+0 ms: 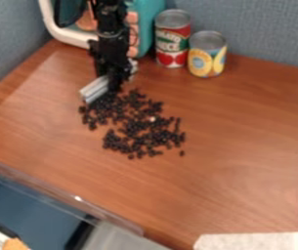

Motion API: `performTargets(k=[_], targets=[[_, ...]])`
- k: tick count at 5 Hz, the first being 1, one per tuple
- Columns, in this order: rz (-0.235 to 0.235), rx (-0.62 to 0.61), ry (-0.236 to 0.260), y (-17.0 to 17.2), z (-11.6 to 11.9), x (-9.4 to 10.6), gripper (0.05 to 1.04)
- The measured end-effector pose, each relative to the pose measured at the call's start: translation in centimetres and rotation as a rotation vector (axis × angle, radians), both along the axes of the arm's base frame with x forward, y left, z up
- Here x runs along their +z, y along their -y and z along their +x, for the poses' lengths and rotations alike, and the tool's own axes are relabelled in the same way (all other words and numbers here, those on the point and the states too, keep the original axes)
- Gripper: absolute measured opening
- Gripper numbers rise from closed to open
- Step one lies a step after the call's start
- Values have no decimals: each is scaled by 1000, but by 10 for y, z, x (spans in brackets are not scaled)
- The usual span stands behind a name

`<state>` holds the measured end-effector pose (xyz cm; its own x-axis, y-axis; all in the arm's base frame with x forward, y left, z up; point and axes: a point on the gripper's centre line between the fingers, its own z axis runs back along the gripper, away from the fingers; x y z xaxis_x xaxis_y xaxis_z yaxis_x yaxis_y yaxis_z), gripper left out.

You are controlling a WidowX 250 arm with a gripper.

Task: Sweep into pile

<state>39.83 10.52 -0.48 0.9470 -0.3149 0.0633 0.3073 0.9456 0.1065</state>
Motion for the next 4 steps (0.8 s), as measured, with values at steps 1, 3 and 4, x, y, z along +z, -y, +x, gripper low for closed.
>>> performTargets(k=[1, 3, 4], targets=[[-16, -48, -2, 19, -3, -1, 381], [3, -212, 8, 21, -2, -1, 381], [19, -353, 10, 23, -2, -1, 381]])
